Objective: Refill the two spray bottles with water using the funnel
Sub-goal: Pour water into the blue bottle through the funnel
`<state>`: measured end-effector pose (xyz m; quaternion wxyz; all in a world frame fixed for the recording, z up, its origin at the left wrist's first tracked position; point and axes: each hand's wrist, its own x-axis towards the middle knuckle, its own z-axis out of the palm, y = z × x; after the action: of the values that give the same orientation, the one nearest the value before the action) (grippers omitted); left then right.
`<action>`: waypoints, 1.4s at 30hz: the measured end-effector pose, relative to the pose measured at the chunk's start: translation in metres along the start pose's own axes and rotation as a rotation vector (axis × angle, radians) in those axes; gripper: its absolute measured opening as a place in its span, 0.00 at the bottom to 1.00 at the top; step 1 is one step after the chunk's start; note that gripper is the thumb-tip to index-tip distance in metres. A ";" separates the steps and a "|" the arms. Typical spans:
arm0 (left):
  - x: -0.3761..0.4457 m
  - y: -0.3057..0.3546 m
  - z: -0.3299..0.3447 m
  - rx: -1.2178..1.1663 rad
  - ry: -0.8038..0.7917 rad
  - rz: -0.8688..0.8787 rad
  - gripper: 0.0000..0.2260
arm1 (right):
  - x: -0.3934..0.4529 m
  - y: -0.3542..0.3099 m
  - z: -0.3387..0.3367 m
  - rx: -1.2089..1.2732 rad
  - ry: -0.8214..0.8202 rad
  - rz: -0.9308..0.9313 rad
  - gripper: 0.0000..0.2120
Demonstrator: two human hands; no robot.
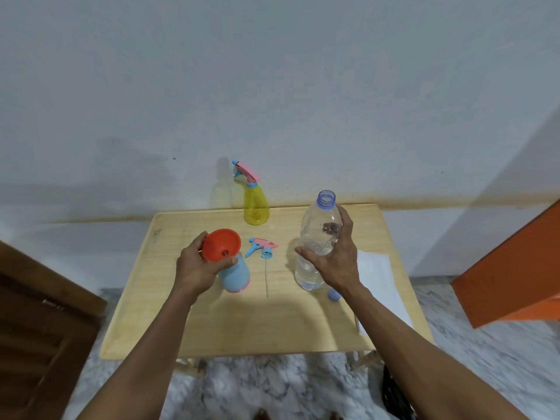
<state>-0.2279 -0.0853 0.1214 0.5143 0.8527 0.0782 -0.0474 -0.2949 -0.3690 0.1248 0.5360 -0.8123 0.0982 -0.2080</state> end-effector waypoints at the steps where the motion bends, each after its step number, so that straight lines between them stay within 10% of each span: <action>1: 0.000 -0.001 0.000 0.000 0.001 -0.001 0.47 | 0.000 0.000 0.000 -0.001 0.000 0.003 0.54; 19: -0.046 0.052 0.016 -0.314 0.134 0.088 0.46 | 0.008 0.005 -0.015 0.055 -0.092 0.027 0.54; 42: -0.031 0.003 0.176 0.166 0.004 -0.351 0.29 | 0.017 0.020 -0.020 0.031 -0.037 -0.057 0.54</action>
<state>-0.2581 -0.2448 0.0469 0.4260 0.8655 0.2224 -0.1411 -0.2872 -0.3998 0.1176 0.5442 -0.8099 0.0617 -0.2099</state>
